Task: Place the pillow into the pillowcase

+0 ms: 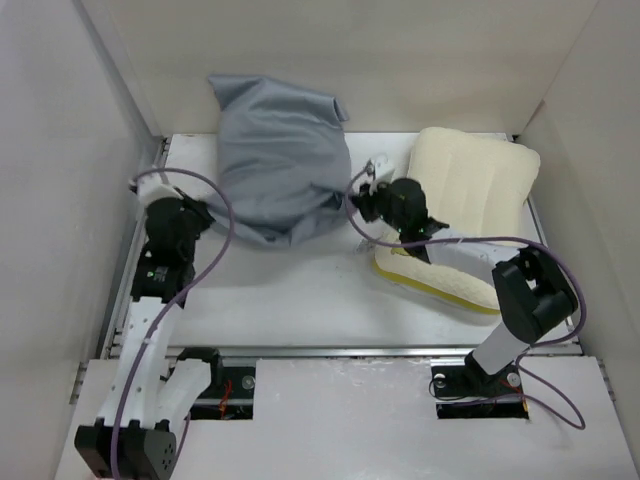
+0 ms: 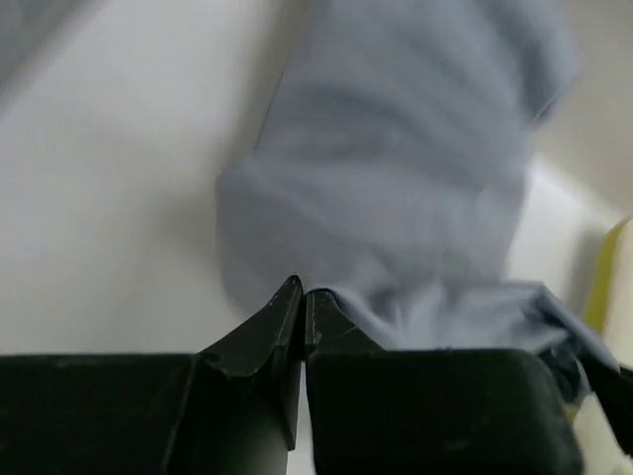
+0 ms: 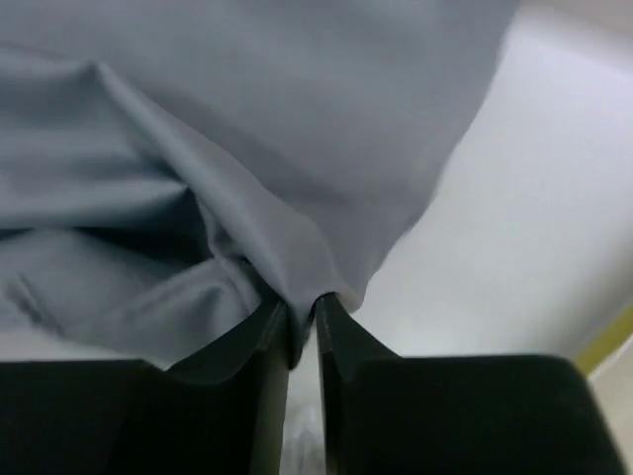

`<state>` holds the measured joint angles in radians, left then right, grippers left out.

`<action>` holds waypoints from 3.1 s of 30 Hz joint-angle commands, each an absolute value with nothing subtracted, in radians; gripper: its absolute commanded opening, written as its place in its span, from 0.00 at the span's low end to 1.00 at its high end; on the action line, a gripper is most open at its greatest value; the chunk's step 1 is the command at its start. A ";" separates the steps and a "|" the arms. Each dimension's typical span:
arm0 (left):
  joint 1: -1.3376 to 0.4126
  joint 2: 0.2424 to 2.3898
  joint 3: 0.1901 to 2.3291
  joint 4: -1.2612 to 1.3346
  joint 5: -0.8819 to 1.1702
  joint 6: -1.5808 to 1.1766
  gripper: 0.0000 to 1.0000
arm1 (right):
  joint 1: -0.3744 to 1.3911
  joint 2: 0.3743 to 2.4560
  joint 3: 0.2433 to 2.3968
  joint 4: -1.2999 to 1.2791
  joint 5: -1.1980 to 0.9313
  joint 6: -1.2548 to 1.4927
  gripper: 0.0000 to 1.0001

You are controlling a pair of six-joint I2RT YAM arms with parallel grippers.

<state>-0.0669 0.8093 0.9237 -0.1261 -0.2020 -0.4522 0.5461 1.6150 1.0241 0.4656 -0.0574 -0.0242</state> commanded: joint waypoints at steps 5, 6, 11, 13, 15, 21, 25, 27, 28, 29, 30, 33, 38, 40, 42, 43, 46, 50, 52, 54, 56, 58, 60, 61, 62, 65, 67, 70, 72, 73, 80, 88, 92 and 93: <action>-0.152 0.566 0.686 -0.488 -0.052 -0.729 0.08 | 0.565 1.430 0.850 0.284 -0.080 0.152 0.37; -0.164 0.527 0.677 -0.488 -0.022 -0.748 0.35 | 0.565 1.410 0.841 0.266 -0.052 0.161 0.39; -0.173 0.486 0.754 -0.420 0.130 -0.706 1.00 | 0.565 1.252 0.885 0.126 0.070 0.172 1.00; -0.173 0.541 0.802 -0.431 0.112 -0.657 1.00 | 0.565 1.229 0.913 0.088 0.093 0.184 1.00; -0.173 0.626 0.834 -0.404 0.081 -0.637 1.00 | 0.565 1.229 0.968 0.039 0.094 0.184 1.00; -0.224 1.057 0.972 -0.232 0.066 -0.553 1.00 | 0.575 1.264 1.028 -0.098 0.071 0.193 1.00; -0.287 1.466 1.271 -0.326 -0.141 -0.465 1.00 | 0.595 1.243 0.960 -0.098 0.043 0.207 1.00; -0.287 1.622 1.509 -0.374 -0.193 -0.417 1.00 | 0.623 1.243 0.940 -0.109 0.031 0.207 1.00; -0.287 1.758 1.579 -0.391 -0.202 -0.387 1.00 | 0.639 1.253 0.940 -0.109 0.031 0.207 1.00; -0.287 1.820 1.724 -0.437 -0.221 -0.387 1.00 | 0.669 1.267 0.940 -0.100 0.031 0.207 1.00; -0.276 1.883 1.802 -0.471 -0.257 -0.387 1.00 | 0.679 1.311 0.940 -0.100 0.044 0.207 1.00; -0.249 2.090 2.027 -0.560 -0.287 -0.357 1.00 | 0.710 1.394 0.977 -0.115 0.089 0.236 1.00; -0.213 2.319 2.190 -0.613 -0.258 -0.321 1.00 | 0.719 1.463 0.988 -0.115 0.114 0.245 1.00; -0.204 2.355 2.201 -0.614 -0.235 -0.321 1.00 | 0.729 1.483 0.988 -0.126 0.101 0.245 1.00; -0.193 2.388 2.201 -0.601 -0.225 -0.321 1.00 | 0.738 1.497 0.988 -0.126 0.091 0.245 1.00; -0.193 2.399 2.192 -0.601 -0.210 -0.321 1.00 | 0.738 1.509 0.988 -0.126 0.091 0.245 1.00; -0.184 2.440 2.192 -0.591 -0.190 -0.321 1.00 | 0.747 1.540 0.988 -0.126 0.091 0.245 1.00; -0.173 2.465 2.161 -0.591 -0.176 -0.321 0.94 | 0.758 1.574 1.000 -0.126 0.103 0.245 1.00; -0.173 2.474 2.152 -0.591 -0.164 -0.321 0.63 | 0.767 1.598 1.009 -0.126 0.103 0.245 1.00; -0.163 2.474 2.125 -0.591 -0.155 -0.330 0.15 | 0.767 1.612 1.009 -0.117 0.103 0.245 1.00; -0.135 2.435 2.085 -0.591 -0.170 -0.348 0.00 | 0.767 1.643 1.025 -0.117 0.075 0.233 1.00; -0.114 2.396 2.004 -0.548 -0.179 -0.357 0.00 | 0.767 1.687 1.052 -0.117 0.075 0.224 1.00; -0.069 2.332 1.948 -0.537 -0.199 -0.379 0.00 | 0.767 1.724 1.086 -0.117 0.075 0.224 0.96; -0.054 2.312 1.884 -0.537 -0.245 -0.396 0.00 | 0.767 1.773 1.107 -0.117 0.086 0.215 0.85; -0.035 2.290 1.850 -0.537 -0.264 -0.434 0.00 | 0.767 1.801 1.133 -0.136 0.086 0.200 0.80; 0.032 2.206 1.680 -0.537 -0.299 -0.491 0.00 | 0.767 1.915 1.259 -0.196 0.149 0.190 0.61; 0.078 2.114 1.568 -0.490 -0.299 -0.555 0.00 | 0.767 1.959 1.340 -0.206 0.246 0.190 0.33; 0.116 1.964 1.344 -0.422 -0.258 -0.613 0.00 | 0.711 2.037 1.451 -0.259 0.354 0.190 0.09; 0.127 1.881 1.197 -0.362 -0.194 -0.614 0.00 | 0.661 2.115 1.615 -0.326 0.365 0.190 0.09; 0.127 1.788 1.152 -0.348 -0.180 -0.636 0.00 | 0.634 2.146 1.682 -0.351 0.365 0.190 0.09; 0.051 1.461 0.904 -0.327 -0.195 -0.748 0.00 | 0.515 2.318 2.161 -0.394 0.101 0.046 0.35; -0.024 1.281 1.043 -0.383 -0.294 -0.689 0.88 | 0.515 1.849 1.661 -0.219 0.076 0.040 1.00; -0.159 1.270 1.136 -0.324 -0.285 -0.579 1.00 | 0.495 1.692 1.548 -0.395 0.219 0.176 1.00; -0.193 1.282 1.152 -0.315 -0.275 -0.562 1.00 | 0.483 1.639 1.511 -0.428 0.239 0.243 1.00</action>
<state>-0.1131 1.2930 1.0866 -0.3622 -0.2726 -0.6506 0.5198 1.7351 1.5837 -0.3332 0.1314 0.1135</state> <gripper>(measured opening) 0.996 0.998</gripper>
